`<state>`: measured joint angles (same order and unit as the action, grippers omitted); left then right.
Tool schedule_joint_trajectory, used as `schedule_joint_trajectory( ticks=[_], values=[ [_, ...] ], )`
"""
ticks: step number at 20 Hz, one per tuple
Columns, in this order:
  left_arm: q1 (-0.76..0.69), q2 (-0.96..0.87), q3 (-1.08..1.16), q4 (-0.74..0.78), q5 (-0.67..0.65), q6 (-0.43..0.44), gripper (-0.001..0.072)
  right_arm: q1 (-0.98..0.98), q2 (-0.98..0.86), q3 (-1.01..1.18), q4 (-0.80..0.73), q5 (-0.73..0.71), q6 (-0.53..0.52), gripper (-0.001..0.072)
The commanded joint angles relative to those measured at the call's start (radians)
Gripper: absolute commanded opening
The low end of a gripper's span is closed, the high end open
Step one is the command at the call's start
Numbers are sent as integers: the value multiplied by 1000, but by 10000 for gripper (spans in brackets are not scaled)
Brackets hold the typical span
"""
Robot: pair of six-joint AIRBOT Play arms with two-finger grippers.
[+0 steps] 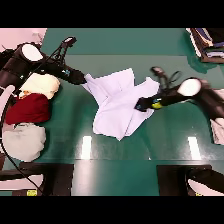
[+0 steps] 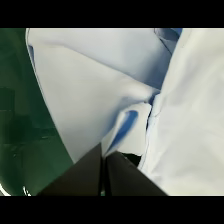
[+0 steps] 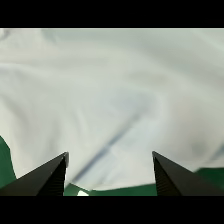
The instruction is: Fold the shirts.
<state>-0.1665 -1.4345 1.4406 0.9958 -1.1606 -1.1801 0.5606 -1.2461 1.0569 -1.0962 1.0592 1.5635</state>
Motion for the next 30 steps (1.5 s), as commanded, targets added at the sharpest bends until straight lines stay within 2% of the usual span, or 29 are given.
schedule_joint_trajectory(
  ticks=[1, 5, 7, 10, 13, 15, 19, 22, 30],
  values=[
    [8, 6, 1, -1, -17, -2, 22, 156, -150, 60, 50, -68, 14, 592],
    [8, 6, 1, 0, -21, -1, 22, 222, -288, 188, 45, -22, 45, 572],
    [8, 6, 1, 0, -28, 1, 22, 209, -315, 225, 45, 29, 52, 506],
    [8, 6, 1, 1, -28, 2, 22, 188, -268, 214, 23, 52, 55, 504],
    [8, 6, 1, 0, -27, 2, 22, 188, -213, 159, -111, 134, 115, 505],
    [8, 6, 1, 1, -29, 2, 22, 172, -163, 99, -164, 101, 124, 504],
    [8, 6, 0, 0, -29, 2, 22, 42, -105, 73, -160, 31, 126, 504],
    [8, 6, 0, 0, -26, 2, 22, -27, -118, 85, -124, 53, 121, 505],
    [8, 6, 0, 0, -27, 2, 22, 129, -240, 76, 42, 92, 108, 504]
  ],
)
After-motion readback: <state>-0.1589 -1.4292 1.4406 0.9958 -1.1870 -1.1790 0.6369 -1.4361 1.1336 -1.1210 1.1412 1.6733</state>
